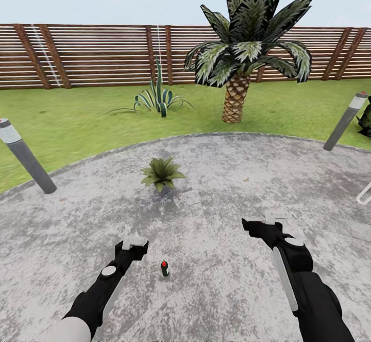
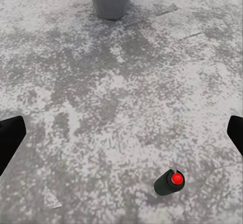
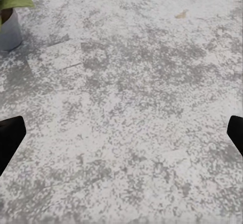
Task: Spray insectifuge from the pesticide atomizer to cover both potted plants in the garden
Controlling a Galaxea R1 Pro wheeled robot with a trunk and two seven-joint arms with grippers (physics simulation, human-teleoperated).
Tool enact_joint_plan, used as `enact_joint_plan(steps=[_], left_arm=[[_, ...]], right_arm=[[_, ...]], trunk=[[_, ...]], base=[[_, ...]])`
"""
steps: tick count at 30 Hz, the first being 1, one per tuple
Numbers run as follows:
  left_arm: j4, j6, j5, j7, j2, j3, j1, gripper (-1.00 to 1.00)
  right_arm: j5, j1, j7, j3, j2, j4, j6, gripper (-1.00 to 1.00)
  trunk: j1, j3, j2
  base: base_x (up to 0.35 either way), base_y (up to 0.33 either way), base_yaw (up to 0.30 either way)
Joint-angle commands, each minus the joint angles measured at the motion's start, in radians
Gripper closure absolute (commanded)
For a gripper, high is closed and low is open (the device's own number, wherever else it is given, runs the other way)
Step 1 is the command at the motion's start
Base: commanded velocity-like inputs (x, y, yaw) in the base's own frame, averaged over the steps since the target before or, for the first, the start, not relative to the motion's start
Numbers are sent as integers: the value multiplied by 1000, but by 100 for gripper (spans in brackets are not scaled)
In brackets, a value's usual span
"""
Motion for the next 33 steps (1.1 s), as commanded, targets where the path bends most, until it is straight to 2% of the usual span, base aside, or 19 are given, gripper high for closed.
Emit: enact_joint_plan(steps=[1, 23, 33], left_arm=[[1, -3, 0, -1, 0, -1, -1, -100], [1, -4, 0, -1, 0, -1, -1, -100], [1, -5, 0, 0, 0, -1, -1, -100]], right_arm=[[0, 0, 1, 0, 0, -1, 5, -100], [-1, 0, 1, 0, 0, -3, 7, -100], [-1, 0, 1, 0, 0, -3, 7, -100]], trunk=[[4, -6, -8], [88, -79, -162], [88, -79, -162]], base=[[0, 0, 0], [0, 0, 0], [0, -1, 0]])
